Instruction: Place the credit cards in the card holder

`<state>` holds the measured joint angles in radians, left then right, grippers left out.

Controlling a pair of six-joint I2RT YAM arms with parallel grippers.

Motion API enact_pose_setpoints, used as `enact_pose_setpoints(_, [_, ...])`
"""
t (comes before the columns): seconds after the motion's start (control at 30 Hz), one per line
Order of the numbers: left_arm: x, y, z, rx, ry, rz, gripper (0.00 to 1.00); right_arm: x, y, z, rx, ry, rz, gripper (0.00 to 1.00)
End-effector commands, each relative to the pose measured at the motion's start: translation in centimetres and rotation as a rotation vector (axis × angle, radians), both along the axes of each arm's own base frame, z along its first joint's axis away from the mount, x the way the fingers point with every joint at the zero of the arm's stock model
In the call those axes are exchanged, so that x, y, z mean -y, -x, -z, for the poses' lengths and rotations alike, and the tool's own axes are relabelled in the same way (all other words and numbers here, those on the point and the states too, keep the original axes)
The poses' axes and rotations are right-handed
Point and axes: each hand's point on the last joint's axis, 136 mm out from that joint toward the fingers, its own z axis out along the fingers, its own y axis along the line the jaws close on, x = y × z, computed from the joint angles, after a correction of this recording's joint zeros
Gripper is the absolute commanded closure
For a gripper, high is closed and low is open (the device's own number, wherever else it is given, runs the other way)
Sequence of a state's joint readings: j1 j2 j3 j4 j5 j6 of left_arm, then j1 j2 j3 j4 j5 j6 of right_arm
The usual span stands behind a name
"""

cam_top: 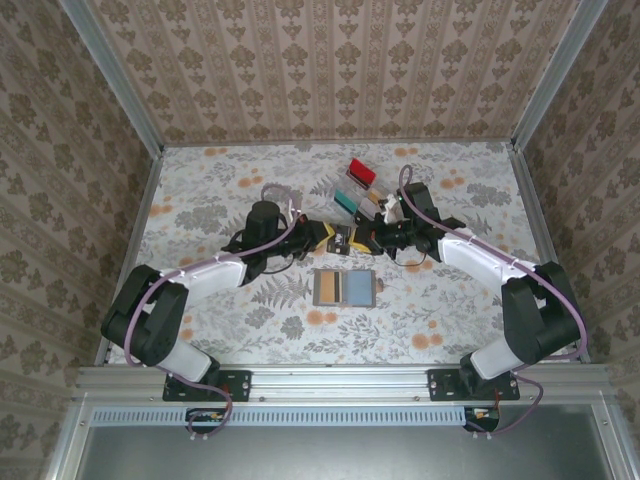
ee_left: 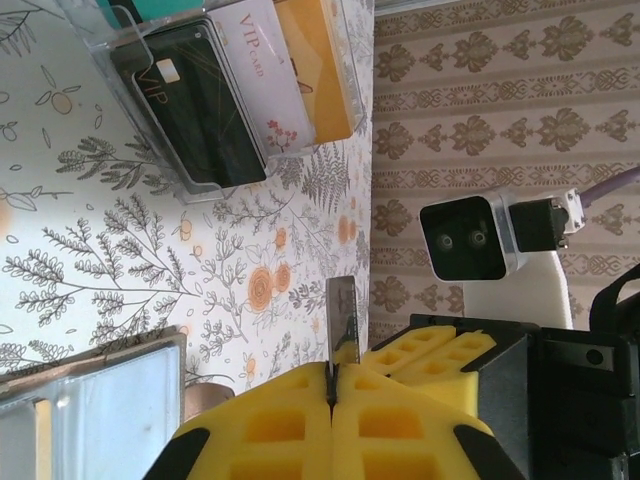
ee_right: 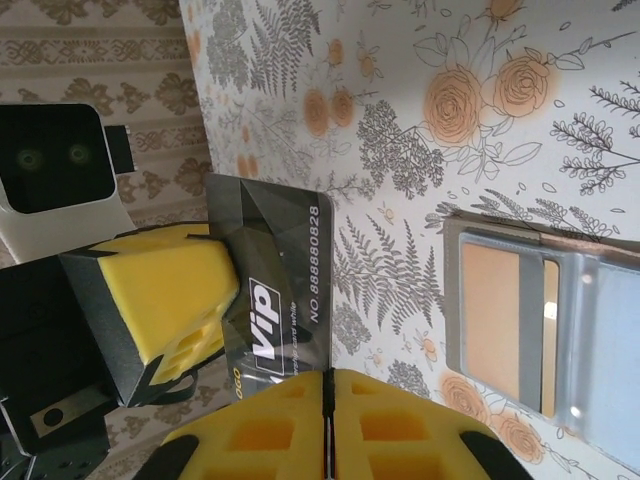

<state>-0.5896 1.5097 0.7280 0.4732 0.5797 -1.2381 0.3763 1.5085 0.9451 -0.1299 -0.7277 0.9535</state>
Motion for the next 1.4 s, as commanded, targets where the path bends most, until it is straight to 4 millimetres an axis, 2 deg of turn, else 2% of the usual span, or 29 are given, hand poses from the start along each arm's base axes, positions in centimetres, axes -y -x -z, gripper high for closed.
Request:
enact_pose_setpoints(0.0, [-0.9,0.5,0.5,-0.011,-0.020,-0.028,1.00,0.8,0.8,1.8,-0.017,0.089,-0.006,0.88])
enact_pose_setpoints(0.1, [-1.5,1.0,1.3,-0.019,-0.065,-0.045,1.00,1.3,1.5,3.0,-0.016,0.179,-0.016,0.78])
enact_pose_setpoints(0.23, [-2.1,2.1,2.9,-0.009,-0.178,-0.046,1.00,1.9,2.6,5.2,-0.018,0.316,-0.040,0.76])
enact_pose_setpoints(0.37, [-2.1,3.6,4.7,0.023,-0.306,-0.012,1.00,2.2,3.6,7.5,-0.038,0.408,-0.072,0.79])
enact_pose_setpoints(0.5, [-1.6,4.7,6.0,0.040,-0.337,0.001,1.00,2.1,4.2,9.4,-0.068,0.420,-0.089,0.82])
enact_pose_setpoints(0.87, [0.6,5.3,8.2,0.040,-0.315,0.032,1.00,5.3,5.7,13.6,-0.124,0.594,-0.082,0.87])
enact_pose_setpoints(1.03, [0.9,5.3,9.0,0.033,-0.319,0.034,1.00,6.2,6.0,14.5,-0.150,0.640,-0.068,0.87])
enact_pose_setpoints(1.23, [0.9,5.3,9.8,0.020,-0.331,0.038,1.00,7.2,5.8,13.7,-0.124,0.697,-0.066,0.85])
enact_pose_setpoints(1.37, [0.9,5.4,10.1,0.017,-0.333,0.037,1.00,7.4,5.9,14.2,-0.135,0.716,-0.076,0.84])
